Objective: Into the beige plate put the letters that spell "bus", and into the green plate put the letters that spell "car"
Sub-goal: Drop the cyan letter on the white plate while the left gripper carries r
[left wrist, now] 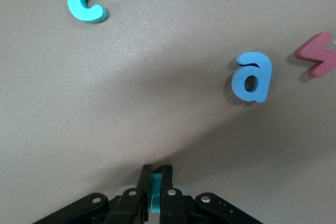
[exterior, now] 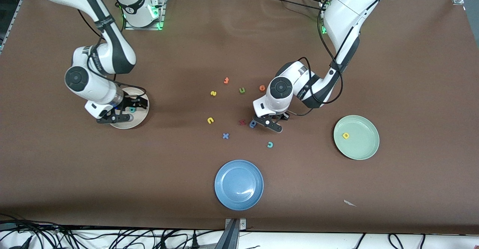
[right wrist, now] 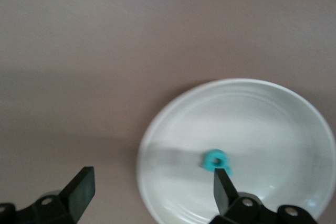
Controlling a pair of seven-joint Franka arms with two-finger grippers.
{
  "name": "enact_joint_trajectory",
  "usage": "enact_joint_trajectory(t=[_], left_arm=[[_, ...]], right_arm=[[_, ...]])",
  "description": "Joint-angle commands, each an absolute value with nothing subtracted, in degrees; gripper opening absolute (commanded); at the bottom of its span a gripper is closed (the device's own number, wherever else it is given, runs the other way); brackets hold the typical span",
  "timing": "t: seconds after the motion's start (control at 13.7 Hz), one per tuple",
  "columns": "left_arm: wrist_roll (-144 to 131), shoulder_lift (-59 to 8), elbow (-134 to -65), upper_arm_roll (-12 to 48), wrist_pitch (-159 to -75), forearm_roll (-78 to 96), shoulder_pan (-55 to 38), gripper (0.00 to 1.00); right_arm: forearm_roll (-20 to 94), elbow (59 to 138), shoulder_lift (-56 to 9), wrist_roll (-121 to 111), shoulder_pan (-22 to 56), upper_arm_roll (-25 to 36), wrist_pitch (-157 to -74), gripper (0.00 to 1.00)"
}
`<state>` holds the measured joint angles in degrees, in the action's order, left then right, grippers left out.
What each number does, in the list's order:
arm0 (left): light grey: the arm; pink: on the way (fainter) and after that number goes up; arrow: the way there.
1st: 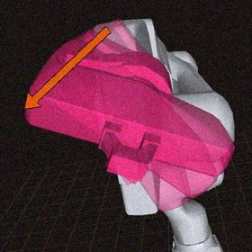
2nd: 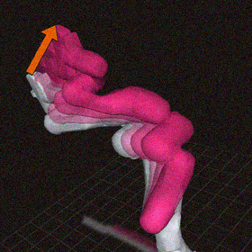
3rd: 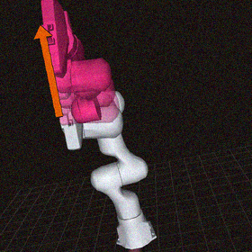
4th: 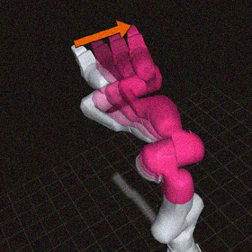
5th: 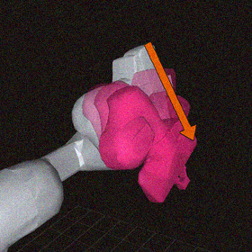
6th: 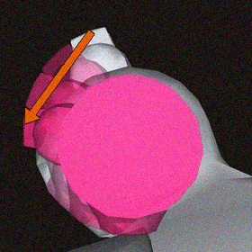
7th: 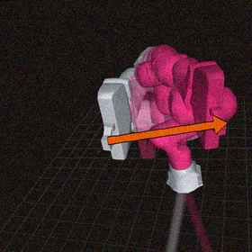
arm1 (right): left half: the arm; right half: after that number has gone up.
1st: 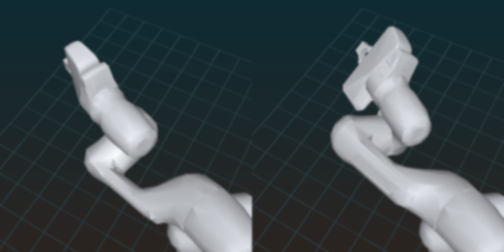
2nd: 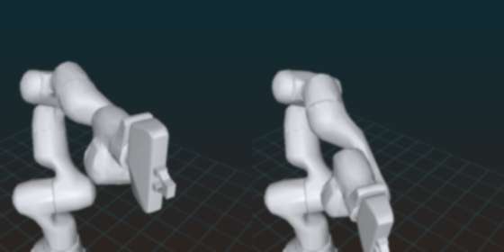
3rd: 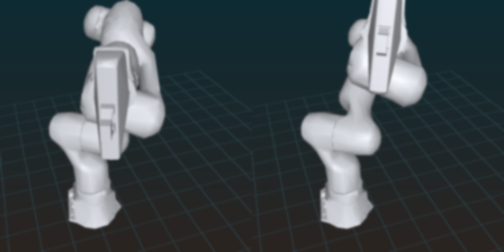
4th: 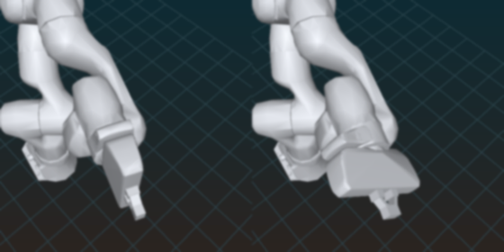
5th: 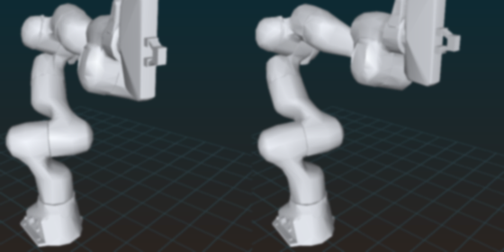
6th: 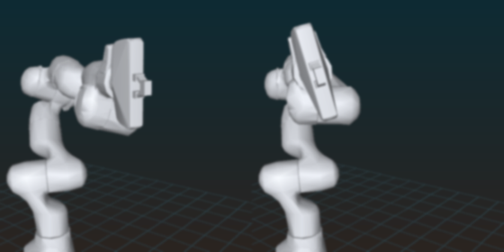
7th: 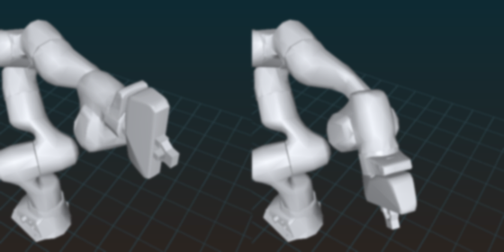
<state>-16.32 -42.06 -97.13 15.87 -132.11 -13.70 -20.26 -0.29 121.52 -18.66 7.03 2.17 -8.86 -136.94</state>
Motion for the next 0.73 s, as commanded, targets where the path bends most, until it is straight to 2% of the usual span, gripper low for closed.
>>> enact_joint_trajectory(t=[0.0, 0.15, 0.29, 0.66], left_arm=[[-15.38, -41.92, -97.21, 15.82, -131.31, -15.47, -19.78, 0.00], [-15.47, -40.53, -96.94, 15.82, -129.74, -15.47, -19.51, 0.00], [-11.36, -38.33, -95.89, 15.73, -124.13, -14.86, -17.85, 0.00], [1.21, -36.57, -95.89, 15.82, -121.91, -15.38, -7.14, 0.00]], right_arm=[[0.62, 114.11, -23.19, 16.75, 8.33, -8.79, -136.05, 0.99], [0.53, 108.84, -27.40, 21.60, 12.11, -8.79, -136.14, 0.99], [0.18, 103.91, -31.36, 23.90, 16.50, -8.70, -136.14, 0.99], [-0.17, 98.18, -37.43, 26.79, 22.32, -8.70, -136.41, 0.99]])
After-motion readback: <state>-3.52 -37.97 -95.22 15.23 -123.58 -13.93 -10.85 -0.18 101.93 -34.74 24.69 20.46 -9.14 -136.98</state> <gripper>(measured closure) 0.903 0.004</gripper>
